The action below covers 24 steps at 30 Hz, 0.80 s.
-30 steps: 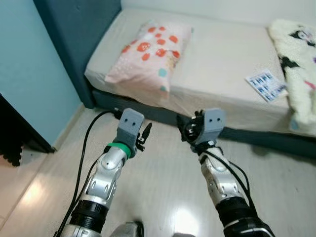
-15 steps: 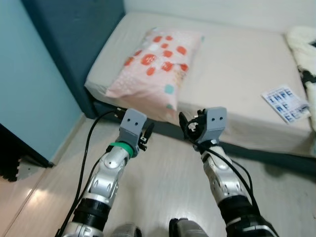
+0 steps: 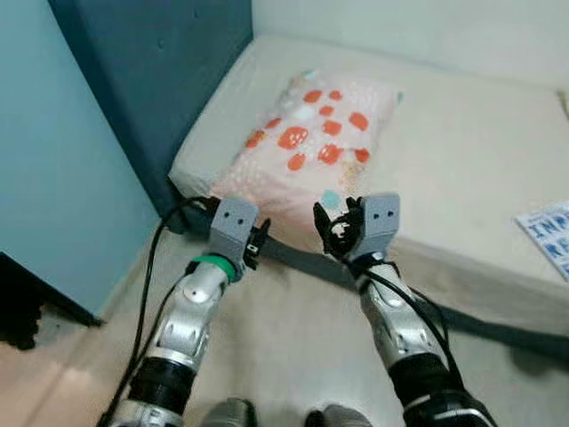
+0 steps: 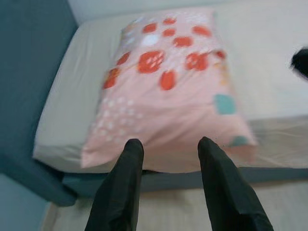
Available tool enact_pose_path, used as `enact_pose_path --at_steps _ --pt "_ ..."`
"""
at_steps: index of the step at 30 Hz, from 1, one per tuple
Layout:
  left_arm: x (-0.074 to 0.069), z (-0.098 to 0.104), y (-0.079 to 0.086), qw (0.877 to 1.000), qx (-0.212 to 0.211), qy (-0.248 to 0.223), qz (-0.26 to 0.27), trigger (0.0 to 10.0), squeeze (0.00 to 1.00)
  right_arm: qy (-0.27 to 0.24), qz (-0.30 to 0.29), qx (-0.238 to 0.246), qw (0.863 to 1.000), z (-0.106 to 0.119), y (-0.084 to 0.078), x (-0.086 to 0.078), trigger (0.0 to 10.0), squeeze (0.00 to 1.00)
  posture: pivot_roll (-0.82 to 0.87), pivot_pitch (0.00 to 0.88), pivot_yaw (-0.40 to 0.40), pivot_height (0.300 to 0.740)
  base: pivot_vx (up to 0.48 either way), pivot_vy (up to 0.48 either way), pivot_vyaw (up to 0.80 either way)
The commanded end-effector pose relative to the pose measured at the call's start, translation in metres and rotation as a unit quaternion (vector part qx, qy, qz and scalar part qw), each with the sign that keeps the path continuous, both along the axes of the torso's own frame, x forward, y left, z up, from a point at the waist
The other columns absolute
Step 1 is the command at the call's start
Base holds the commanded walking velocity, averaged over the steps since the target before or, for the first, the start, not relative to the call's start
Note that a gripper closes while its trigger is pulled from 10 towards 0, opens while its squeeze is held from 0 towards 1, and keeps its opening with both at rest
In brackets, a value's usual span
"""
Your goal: Clean up the room
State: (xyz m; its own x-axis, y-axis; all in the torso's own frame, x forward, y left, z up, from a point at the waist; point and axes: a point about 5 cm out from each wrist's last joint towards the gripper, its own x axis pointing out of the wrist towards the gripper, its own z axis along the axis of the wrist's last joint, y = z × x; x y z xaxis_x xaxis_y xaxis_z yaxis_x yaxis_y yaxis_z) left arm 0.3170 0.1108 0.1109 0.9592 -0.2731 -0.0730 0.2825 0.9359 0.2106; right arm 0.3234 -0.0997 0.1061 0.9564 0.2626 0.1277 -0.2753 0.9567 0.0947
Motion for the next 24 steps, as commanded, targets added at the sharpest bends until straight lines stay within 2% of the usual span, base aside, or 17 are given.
enact_pose_path --at_steps 1,24 --pt "-0.0017 -0.0065 0.0013 1.000 0.006 0.012 0.002 10.0 0.00 0.004 -0.001 -0.006 1.000 -0.0029 -0.0004 -0.0012 10.0 0.00 0.01 0.058 0.056 0.740 0.480 0.000 0.00" --pt "0.0016 -0.0052 0.0015 1.000 0.010 0.005 0.004 10.0 0.00 -0.001 0.004 -0.002 1.000 -0.0009 0.0003 0.0005 10.0 0.00 0.01 0.041 0.059 0.740 0.479 0.000 0.00"
